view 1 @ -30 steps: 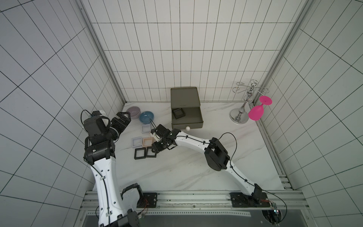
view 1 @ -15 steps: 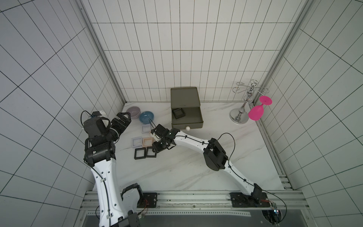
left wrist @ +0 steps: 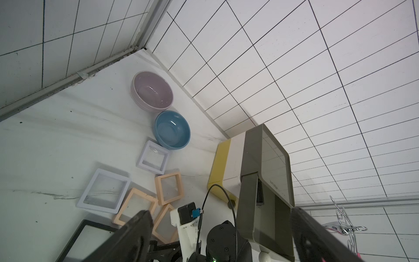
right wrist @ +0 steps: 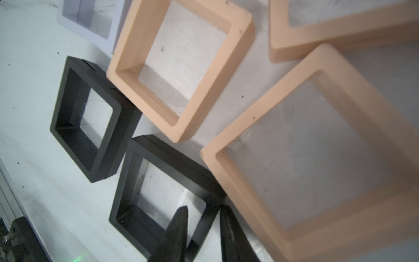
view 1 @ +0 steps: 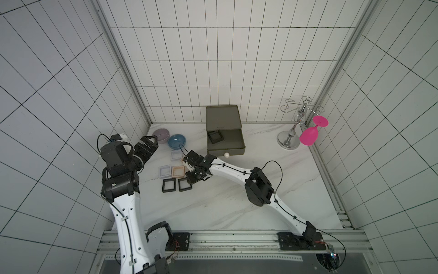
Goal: Place the brooch boxes into the drawer by color
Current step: Pick up the brooch box from the center of the board.
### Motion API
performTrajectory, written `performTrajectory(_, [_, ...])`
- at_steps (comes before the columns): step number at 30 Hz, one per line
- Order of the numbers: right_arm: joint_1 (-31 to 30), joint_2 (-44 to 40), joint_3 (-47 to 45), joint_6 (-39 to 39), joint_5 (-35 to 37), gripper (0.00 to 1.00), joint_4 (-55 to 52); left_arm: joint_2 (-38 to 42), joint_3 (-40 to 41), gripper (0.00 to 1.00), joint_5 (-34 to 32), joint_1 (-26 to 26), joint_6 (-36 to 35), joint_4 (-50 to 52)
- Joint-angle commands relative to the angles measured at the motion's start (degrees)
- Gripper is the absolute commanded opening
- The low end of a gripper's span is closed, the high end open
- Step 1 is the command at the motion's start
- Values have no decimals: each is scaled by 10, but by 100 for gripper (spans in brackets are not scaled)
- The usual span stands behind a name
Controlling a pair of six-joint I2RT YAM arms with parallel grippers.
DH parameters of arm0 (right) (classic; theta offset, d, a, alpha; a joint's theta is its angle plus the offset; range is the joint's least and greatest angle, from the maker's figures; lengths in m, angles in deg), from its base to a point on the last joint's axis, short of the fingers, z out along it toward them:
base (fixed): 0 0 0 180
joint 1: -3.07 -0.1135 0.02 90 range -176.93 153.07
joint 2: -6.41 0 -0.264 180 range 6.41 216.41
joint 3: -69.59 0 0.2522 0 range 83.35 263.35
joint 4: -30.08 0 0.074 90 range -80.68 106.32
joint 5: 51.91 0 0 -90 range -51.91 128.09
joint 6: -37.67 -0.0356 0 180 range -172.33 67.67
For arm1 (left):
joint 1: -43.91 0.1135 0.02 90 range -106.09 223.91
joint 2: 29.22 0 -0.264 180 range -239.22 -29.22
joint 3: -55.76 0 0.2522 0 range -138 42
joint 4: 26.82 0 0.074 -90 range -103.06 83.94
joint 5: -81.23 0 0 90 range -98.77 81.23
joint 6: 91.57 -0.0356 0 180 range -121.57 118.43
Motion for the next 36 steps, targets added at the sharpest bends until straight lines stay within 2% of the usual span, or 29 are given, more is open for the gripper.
performTrajectory(1, [-2, -3, -2, 11, 25, 26, -35, 8, 0, 99, 5, 3, -7, -7])
performTrajectory(7, [2, -73, -104, 20, 30, 21, -3, 5, -2, 99, 9, 3, -7, -10])
performTrajectory(16, [7, -174, -246, 31, 49, 6, 28, 3, -2, 99, 14, 3, -5, -16])
performTrajectory(22, [9, -236, -326, 36, 78, 5, 41, 1, 2, 99, 19, 3, 0, -20])
performTrajectory(29, [3, -316, -335, 44, 94, 5, 21, 5, 3, 99, 19, 3, -5, -19])
performTrajectory(36, [18, -392, -279, 59, 123, 6, -23, 10, 3, 99, 18, 3, -5, -16])
